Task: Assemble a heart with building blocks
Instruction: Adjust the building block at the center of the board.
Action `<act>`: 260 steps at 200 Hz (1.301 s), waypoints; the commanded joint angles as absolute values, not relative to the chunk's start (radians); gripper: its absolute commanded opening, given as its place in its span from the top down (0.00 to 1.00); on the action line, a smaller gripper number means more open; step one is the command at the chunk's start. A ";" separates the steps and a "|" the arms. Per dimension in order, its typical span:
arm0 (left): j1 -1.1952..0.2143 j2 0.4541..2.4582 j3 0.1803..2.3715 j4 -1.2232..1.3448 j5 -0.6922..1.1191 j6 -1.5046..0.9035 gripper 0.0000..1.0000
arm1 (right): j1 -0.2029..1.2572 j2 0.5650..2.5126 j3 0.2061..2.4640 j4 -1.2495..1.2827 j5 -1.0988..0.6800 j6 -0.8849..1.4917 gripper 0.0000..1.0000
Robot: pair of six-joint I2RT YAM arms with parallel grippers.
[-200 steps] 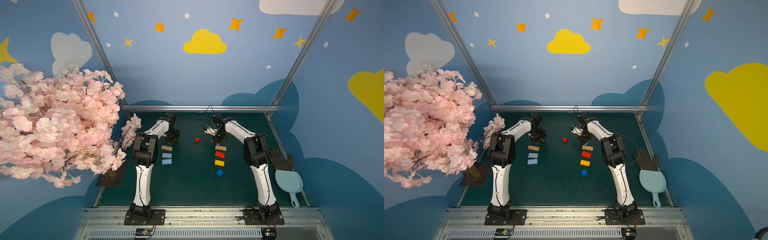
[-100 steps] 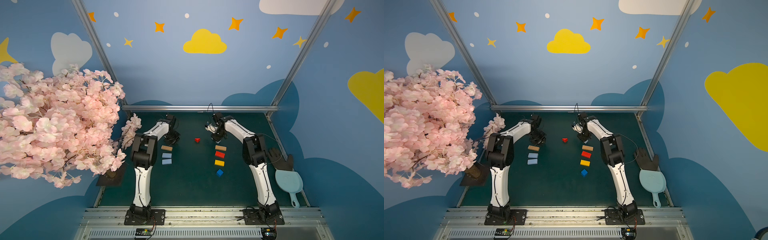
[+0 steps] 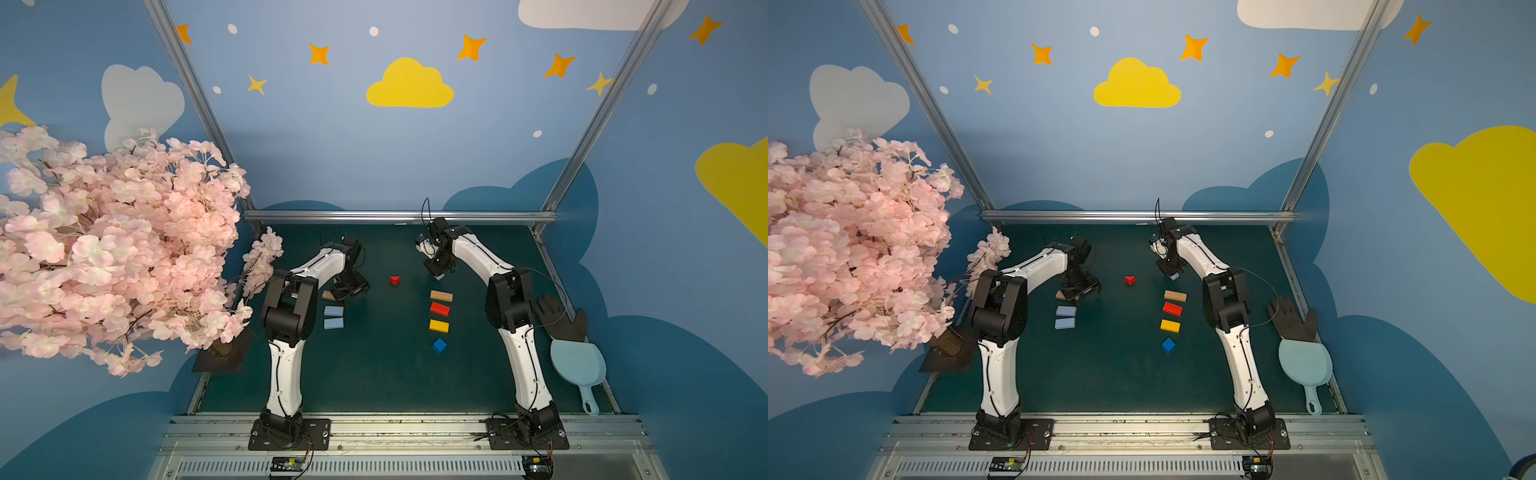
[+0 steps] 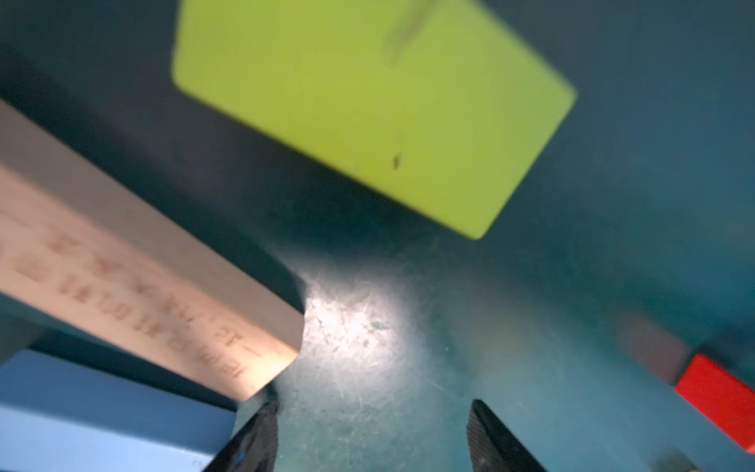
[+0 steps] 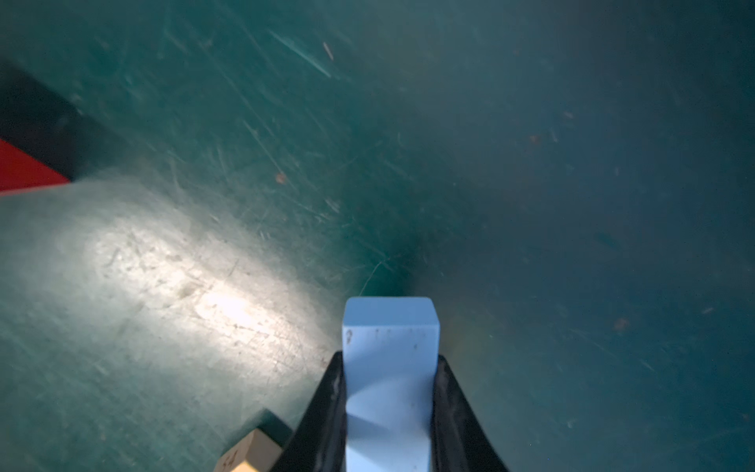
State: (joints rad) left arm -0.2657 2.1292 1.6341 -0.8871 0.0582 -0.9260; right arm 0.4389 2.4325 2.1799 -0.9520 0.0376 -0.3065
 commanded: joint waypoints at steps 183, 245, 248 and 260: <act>-0.199 2.336 1.960 -0.940 -0.041 -1.287 0.25 | 0.440 2.500 2.240 -0.990 -0.026 -0.277 0.90; -0.195 2.348 1.921 -0.959 -0.052 -1.392 0.34 | 0.436 2.496 2.236 -0.991 -0.060 -0.278 0.90; -0.193 2.347 1.918 -0.959 -0.055 -1.394 0.34 | 0.437 2.496 2.234 -0.991 -0.063 -0.278 0.90; -0.189 2.347 1.917 -0.960 -0.060 -1.401 0.36 | 0.435 2.494 2.232 -0.992 -0.072 -0.277 0.90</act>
